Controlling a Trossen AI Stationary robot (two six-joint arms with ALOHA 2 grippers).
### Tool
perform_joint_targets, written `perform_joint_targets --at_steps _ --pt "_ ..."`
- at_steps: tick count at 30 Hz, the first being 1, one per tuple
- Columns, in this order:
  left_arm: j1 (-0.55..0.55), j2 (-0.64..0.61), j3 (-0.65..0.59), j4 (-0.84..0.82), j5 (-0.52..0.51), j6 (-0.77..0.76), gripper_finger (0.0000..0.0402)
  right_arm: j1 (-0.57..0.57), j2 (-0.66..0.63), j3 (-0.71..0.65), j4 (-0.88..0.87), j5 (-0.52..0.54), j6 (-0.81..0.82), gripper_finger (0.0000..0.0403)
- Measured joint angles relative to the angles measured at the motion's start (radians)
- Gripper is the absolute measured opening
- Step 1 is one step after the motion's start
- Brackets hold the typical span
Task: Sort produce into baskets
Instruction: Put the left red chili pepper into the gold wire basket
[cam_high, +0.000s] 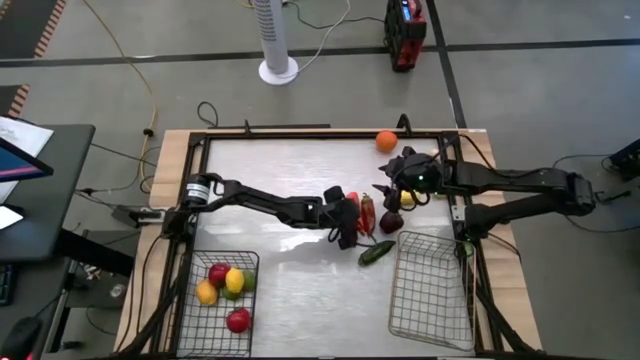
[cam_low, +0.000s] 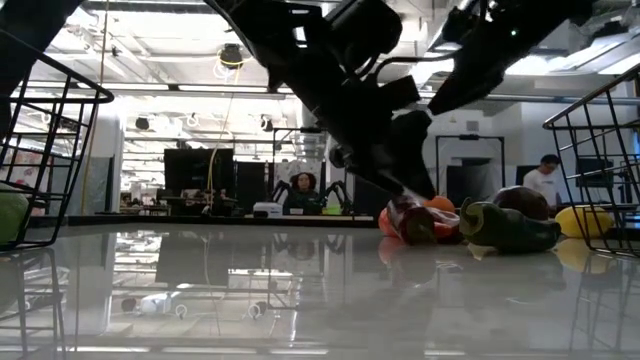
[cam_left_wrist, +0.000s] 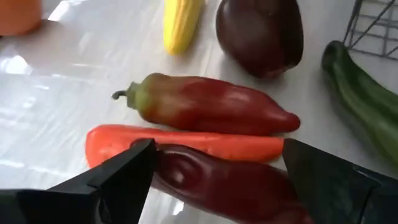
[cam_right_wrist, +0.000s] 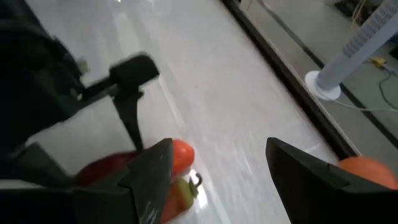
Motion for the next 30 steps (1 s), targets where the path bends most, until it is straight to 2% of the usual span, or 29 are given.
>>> perform_joint_targets --at_steps 4,12,15,18,23,30 --pt "0.005 0.005 0.004 -0.087 -0.038 0.02 0.0336 0.006 -0.026 0.009 0.005 -0.001 -0.006 0.0285" --pt "0.008 -0.051 -0.002 -0.535 -0.233 0.091 0.0336 0.012 -0.084 0.011 0.006 -0.002 -0.021 0.0285" --pt "0.01 -0.08 -0.004 -0.608 -0.279 0.09 0.0336 0.012 -0.094 0.011 0.005 -0.002 -0.023 0.0285" --pt "0.009 -0.142 0.001 -0.627 -0.285 0.089 0.0336 0.011 -0.093 0.011 0.002 -0.001 -0.024 0.0285" --pt "0.014 -0.21 -0.012 -0.762 -0.26 0.049 0.0336 0.01 -0.083 0.011 0.001 -0.002 -0.024 0.0285" --pt "0.05 -0.428 -0.18 -0.825 -0.164 0.109 0.0336 0.01 -0.083 0.01 0.005 -0.003 -0.03 0.0285"
